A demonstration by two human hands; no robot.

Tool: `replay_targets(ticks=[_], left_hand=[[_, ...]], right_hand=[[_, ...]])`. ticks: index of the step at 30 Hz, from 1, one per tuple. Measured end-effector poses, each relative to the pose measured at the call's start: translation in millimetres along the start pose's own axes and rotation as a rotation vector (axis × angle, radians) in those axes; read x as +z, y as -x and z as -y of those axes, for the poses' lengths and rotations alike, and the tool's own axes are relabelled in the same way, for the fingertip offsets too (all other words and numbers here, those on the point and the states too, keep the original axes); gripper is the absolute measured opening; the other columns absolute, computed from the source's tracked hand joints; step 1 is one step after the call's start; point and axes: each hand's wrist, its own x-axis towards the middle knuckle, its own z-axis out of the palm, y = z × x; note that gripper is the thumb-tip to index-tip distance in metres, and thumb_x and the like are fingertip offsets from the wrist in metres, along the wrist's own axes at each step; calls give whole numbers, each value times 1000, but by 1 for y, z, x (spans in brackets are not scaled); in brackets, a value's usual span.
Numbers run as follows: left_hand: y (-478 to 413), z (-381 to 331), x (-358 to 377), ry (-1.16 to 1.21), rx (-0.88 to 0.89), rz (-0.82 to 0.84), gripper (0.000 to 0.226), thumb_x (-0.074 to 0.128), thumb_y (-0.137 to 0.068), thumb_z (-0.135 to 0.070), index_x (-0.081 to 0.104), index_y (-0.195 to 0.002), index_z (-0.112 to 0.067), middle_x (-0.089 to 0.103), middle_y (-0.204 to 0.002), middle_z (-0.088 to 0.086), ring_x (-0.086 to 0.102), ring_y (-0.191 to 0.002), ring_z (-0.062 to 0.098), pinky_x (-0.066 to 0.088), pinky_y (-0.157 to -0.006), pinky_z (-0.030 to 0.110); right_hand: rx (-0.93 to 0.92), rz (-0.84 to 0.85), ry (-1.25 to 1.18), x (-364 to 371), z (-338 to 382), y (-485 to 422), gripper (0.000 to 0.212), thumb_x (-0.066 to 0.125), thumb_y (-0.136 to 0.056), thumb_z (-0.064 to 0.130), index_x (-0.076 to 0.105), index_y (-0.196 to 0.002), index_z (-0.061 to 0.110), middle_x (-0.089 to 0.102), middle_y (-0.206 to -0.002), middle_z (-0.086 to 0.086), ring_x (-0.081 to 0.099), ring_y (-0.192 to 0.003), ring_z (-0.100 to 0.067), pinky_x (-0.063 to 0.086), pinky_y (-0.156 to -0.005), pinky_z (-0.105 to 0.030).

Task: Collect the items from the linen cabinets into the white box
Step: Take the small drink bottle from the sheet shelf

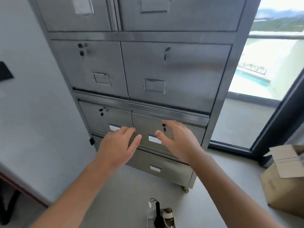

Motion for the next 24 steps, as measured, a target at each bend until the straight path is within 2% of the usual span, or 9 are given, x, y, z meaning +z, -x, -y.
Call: replay_targets(ticks=[2, 5, 12, 17, 19, 22, 24], left_hand=[[-10, -3, -44, -31, 2, -69, 50, 31, -98, -52, 63, -118, -20, 69, -109, -4, 66, -85, 20, 47, -71, 31], [-9, -3, -82, -59, 16, -91, 54, 27, -98, -55, 62, -118, -19, 69, -108, -4, 66, -86, 20, 48, -73, 33], [38, 2, -136, -142, -49, -147, 53, 28, -97, -54, 63, -119, -21, 70, -106, -5, 66, -79, 22, 47, -68, 32], [61, 5, -181, -188, -179, -200, 55, 25, -97, -55, 59, -123, -21, 68, -111, -5, 65, -86, 21, 49, -75, 34], [77, 2, -189, -217, -252, -185, 60, 21, -96, -57, 57, -127, -21, 66, -117, -4, 65, -94, 21, 49, -82, 35], [107, -7, -194, -248, -401, -151, 57, 24, -99, -55, 52, -135, -20, 60, -130, -3, 60, -110, 18, 46, -94, 37], [131, -16, -196, -275, -507, -144, 55, 27, -99, -54, 50, -136, -20, 58, -133, -4, 58, -114, 18, 44, -95, 37]], right_hand=[[-27, -45, -9, -40, 28, -8, 66, 44, -95, 67, 49, -147, 27, 54, -148, 7, 45, -138, -15, 39, -106, -34], [-74, -107, -21, -68, 57, -6, 65, 45, -94, 66, 50, -146, 27, 55, -147, 8, 44, -138, -12, 39, -105, -32], [-181, -79, -44, -67, 97, 20, 63, 46, -96, 64, 47, -148, 28, 53, -148, 11, 42, -139, -11, 38, -104, -30], [-321, -35, -103, -70, 128, 10, 62, 45, -97, 63, 45, -149, 29, 50, -150, 12, 38, -142, -9, 35, -108, -29], [-394, 5, -130, -65, 139, 6, 62, 45, -98, 63, 44, -150, 29, 50, -151, 12, 37, -142, -8, 34, -109, -29], [-506, 105, -163, -54, 156, 7, 67, 43, -96, 66, 43, -151, 28, 49, -152, 10, 38, -143, -10, 36, -111, -33], [-587, 170, -188, -45, 165, 13, 69, 44, -95, 67, 43, -152, 28, 49, -153, 10, 38, -143, -11, 36, -111, -34]])
